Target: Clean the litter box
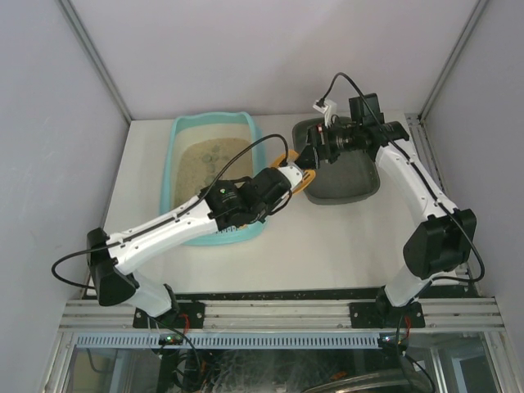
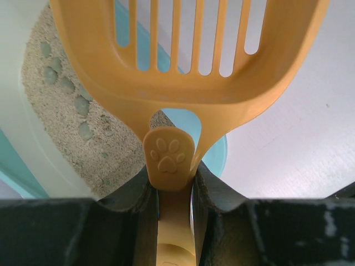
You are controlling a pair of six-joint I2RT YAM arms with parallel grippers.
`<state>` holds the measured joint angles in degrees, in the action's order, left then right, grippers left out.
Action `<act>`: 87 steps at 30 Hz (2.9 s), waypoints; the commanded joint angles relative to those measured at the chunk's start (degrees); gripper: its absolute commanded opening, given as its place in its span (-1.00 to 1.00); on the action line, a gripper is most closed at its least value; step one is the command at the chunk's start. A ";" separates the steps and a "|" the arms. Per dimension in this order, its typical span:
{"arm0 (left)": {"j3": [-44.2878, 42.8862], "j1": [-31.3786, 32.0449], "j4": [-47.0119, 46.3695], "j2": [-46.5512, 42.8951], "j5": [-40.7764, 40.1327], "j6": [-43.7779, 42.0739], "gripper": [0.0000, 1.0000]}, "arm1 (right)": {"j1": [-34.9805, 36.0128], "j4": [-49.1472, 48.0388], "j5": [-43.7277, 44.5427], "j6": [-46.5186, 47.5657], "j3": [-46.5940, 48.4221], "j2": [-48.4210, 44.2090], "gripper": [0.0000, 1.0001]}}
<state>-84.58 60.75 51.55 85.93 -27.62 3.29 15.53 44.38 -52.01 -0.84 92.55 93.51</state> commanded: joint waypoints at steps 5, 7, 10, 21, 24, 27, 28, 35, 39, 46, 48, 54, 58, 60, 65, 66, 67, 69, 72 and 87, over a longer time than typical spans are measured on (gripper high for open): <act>-4.30 0.29 -4.20 -3.93 -1.24 -1.93 -1.00 | 0.87 -1.35 -1.51 0.58 0.06 0.91 0.56; -3.93 0.25 -4.74 -3.91 -0.09 -1.57 -0.99 | 1.22 -1.40 -1.79 0.57 0.24 0.89 0.18; -2.60 0.17 -6.15 -4.41 1.24 -0.16 -0.93 | 1.93 -1.00 -1.63 0.88 0.30 0.61 -0.92; 16.01 -19.22 -20.37 -21.14 40.91 12.66 1.00 | 0.03 -1.22 -5.07 2.13 -2.61 -3.90 -1.00; 22.65 -27.23 -24.78 -25.77 55.05 15.35 1.00 | -1.98 -0.88 -9.22 3.07 -2.89 -3.80 -1.00; 26.19 -28.01 -26.10 -26.06 58.09 15.83 1.00 | -2.64 -1.04 -12.31 3.12 -2.86 -3.84 -1.00; 27.20 -28.12 -27.09 -25.56 59.08 16.20 1.00 | -2.50 -1.05 -12.68 3.11 -2.82 -3.90 -1.00; 33.36 -29.02 -43.61 -21.73 72.80 24.67 1.00 | -0.50 -0.19 -9.70 4.21 -3.40 -4.97 -1.00; 34.48 -29.02 -46.08 -20.21 74.28 26.24 0.60 | -0.82 -0.31 -8.91 4.44 -4.08 -5.66 -1.00; 36.36 -29.01 -47.86 -22.92 75.08 28.30 -0.50 | -2.00 -1.30 -8.56 3.76 -5.01 -5.99 -1.00; 36.43 -29.02 -47.06 -23.81 75.34 28.50 -0.97 | -2.67 -1.98 -9.17 2.83 -5.01 -5.63 -1.00; 33.51 -29.02 -40.32 -26.77 69.84 26.31 -1.00 | -3.73 -2.96 -8.51 1.40 -5.19 -5.16 -0.64; 21.93 -30.22 -18.51 -25.55 47.42 18.26 -1.00 | -6.47 -4.08 -6.04 -0.08 -5.76 -7.70 0.99; 16.37 -32.36 -10.41 -23.92 36.50 17.37 -0.99 | -8.93 -4.62 -5.78 -0.25 -6.25 -10.22 1.00; 9.10 -41.91 -0.01 -18.05 28.20 14.97 -1.00 | -15.58 -6.76 -8.04 0.17 -12.42 -17.62 1.00; 8.12 -43.94 1.75 -15.68 27.01 15.10 -1.00 | -16.22 -5.38 -8.23 1.66 -13.08 -18.64 1.00; 7.21 -45.75 3.43 -12.88 26.49 15.10 -1.00 | -16.71 -2.89 -7.94 3.85 -13.19 -19.31 1.00; 6.30 -47.85 4.37 -8.00 27.13 14.39 -1.00 | -17.16 4.53 -7.03 10.19 -13.32 -20.46 1.00; 3.53 -48.14 5.19 -0.52 27.72 13.53 -0.99 | -18.57 13.23 -6.25 17.81 -17.32 -23.64 1.00; -13.37 -47.81 3.82 21.54 32.07 11.73 -0.99 | -43.87 27.61 -13.17 37.56 -30.87 -30.52 1.00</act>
<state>-91.74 12.62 55.22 104.99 1.54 16.62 -26.57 67.83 -61.36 30.22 59.68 60.53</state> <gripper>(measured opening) 0.074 0.997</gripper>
